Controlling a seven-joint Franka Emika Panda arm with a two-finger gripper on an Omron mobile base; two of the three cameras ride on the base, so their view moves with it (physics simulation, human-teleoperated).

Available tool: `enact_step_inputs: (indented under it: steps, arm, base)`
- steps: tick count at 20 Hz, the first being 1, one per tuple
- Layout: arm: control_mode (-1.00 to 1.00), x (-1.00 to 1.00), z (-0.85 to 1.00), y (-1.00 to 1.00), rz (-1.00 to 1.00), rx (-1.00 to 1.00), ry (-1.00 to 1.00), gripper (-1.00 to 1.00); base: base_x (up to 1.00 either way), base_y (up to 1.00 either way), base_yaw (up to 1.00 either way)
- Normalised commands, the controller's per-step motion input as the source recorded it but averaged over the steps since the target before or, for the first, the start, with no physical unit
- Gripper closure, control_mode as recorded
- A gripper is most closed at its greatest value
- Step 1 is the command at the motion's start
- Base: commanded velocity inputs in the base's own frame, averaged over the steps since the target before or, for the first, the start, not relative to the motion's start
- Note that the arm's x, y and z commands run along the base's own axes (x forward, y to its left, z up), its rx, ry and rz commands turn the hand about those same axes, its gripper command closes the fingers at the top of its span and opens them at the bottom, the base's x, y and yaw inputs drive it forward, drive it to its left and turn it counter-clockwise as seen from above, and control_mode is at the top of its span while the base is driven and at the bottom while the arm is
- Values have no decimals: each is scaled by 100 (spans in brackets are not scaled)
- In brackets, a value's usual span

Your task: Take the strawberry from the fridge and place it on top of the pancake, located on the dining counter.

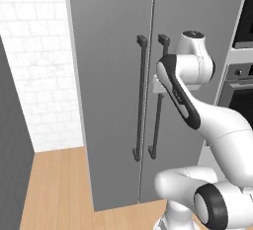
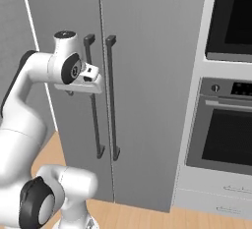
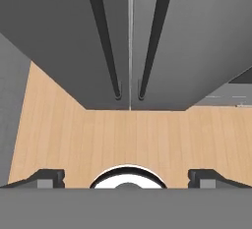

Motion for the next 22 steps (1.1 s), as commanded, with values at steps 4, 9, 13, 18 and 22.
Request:
enact_step_inputs:
  steps: [4,9,13,18,22]
  arm:
    - [-100,72,0,-41,3,0,-17,-100]
    - [-100,65,-3,-38,1,-3,-39,-100]
    - [-100,31,0,0,0,-13,-52,-100]
    - [-100,35,-1,0,0,0,-25,-100]
    - [-100,30,0,0,0,7,-16,-100]
  base:
    - [0,0,0]
    - [0,0,0]
    - [0,0,0]
    - [0,0,0]
    - [0,0,0]
